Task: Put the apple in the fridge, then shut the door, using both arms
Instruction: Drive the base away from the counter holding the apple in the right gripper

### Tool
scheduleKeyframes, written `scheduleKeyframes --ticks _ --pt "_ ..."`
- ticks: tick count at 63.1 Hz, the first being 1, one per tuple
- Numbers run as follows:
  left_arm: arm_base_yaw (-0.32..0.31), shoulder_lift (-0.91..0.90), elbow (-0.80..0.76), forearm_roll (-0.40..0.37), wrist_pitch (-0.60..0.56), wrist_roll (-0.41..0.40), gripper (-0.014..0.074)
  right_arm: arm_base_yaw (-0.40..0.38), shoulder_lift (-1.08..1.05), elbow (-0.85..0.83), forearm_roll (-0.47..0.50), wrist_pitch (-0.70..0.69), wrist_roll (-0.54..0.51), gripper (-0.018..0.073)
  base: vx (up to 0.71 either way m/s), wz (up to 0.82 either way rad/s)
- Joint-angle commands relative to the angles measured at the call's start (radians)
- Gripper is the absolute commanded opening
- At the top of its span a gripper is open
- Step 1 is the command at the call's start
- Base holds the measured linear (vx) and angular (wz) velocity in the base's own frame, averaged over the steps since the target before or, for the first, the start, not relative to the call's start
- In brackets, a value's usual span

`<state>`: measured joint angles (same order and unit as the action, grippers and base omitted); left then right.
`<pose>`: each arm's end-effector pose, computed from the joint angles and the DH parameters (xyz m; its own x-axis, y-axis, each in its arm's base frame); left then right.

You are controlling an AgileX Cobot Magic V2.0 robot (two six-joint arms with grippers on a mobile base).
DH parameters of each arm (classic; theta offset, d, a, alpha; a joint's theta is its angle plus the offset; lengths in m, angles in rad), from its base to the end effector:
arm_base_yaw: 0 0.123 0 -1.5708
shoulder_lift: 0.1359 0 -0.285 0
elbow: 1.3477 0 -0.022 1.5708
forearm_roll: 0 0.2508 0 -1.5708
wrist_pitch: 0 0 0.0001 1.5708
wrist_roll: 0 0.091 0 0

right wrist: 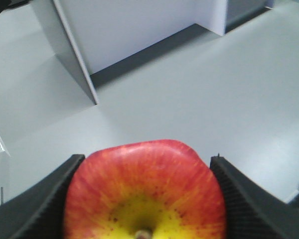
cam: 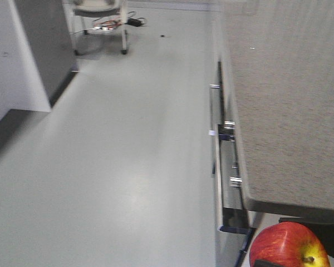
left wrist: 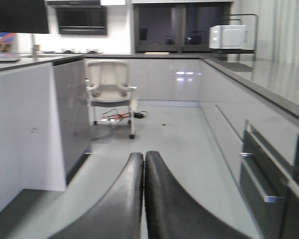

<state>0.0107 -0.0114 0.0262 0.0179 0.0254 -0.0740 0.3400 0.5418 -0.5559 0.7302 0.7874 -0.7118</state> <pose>0.0567 0.0006 0.2027 0.0475 -0.0556 -0.9973 -0.0085 0.9984 -0.0560 0.0742 0.0719 0.3076 -0.3803 -0.2727 -0.8838 -0.7401 0.6627 0.1140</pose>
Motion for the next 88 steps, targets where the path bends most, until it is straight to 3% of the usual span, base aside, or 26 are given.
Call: scheduleKeyframes --ticks 1,88 --pt "0.002 -0.015 0.021 -0.003 -0.071 -0.003 -0.0006 0.001 0.001 -0.028 0.043 -0.043 -0.004 0.0328 -0.02 0.51" --pt "0.002 -0.015 0.021 -0.003 -0.071 -0.003 -0.0006 0.001 0.001 -0.028 0.043 -0.043 -0.004 0.0328 -0.03 0.49"
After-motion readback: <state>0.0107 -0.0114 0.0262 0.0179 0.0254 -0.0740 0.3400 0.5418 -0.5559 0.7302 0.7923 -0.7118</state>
